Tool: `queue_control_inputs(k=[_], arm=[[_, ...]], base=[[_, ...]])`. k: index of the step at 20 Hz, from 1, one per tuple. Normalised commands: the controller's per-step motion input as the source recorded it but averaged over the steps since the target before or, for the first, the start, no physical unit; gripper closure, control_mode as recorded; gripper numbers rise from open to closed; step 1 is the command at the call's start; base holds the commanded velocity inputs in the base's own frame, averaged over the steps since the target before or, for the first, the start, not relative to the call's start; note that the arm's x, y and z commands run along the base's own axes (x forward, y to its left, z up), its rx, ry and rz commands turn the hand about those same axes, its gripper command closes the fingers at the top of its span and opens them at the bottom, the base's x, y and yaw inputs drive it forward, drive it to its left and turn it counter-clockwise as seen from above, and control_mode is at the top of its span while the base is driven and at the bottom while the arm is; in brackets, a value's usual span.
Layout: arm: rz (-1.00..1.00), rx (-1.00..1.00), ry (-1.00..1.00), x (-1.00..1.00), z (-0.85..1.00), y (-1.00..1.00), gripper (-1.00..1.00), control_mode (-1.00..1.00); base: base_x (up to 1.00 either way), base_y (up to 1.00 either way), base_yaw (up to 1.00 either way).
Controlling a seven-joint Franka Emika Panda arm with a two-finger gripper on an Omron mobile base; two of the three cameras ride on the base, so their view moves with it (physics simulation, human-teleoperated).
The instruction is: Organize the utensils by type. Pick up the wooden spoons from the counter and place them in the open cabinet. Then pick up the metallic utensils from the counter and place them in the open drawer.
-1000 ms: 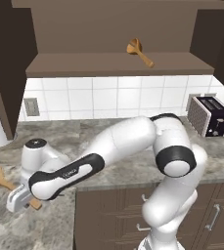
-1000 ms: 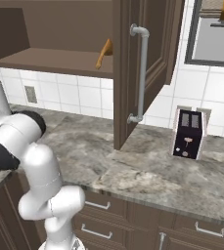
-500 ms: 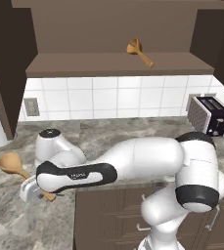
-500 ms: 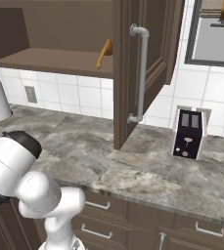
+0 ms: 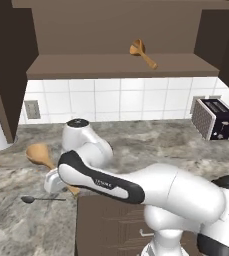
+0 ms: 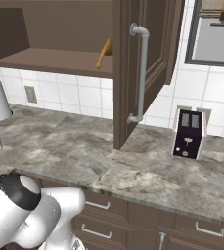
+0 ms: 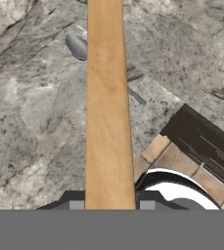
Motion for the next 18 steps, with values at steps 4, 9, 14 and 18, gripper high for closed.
queue_control_inputs(k=[4,9,14,18], arm=[[-0.07,-0.06,0.00,-0.14,0.48,-0.66,1.00,-1.00],[-0.07,-0.06,0.00,-0.12,0.60,-0.68,1.00,-1.00],[-0.08,-0.06,-0.02,-0.10,0.57,-0.65,1.00,-1.00],[-0.10,-0.02,0.00,-0.21,0.59,-0.67,1.00,-1.00]], base=[[0.00,0.00,0.00],[0.00,0.00,0.00],[0.00,0.00,0.00],[0.00,0.00,0.00]])
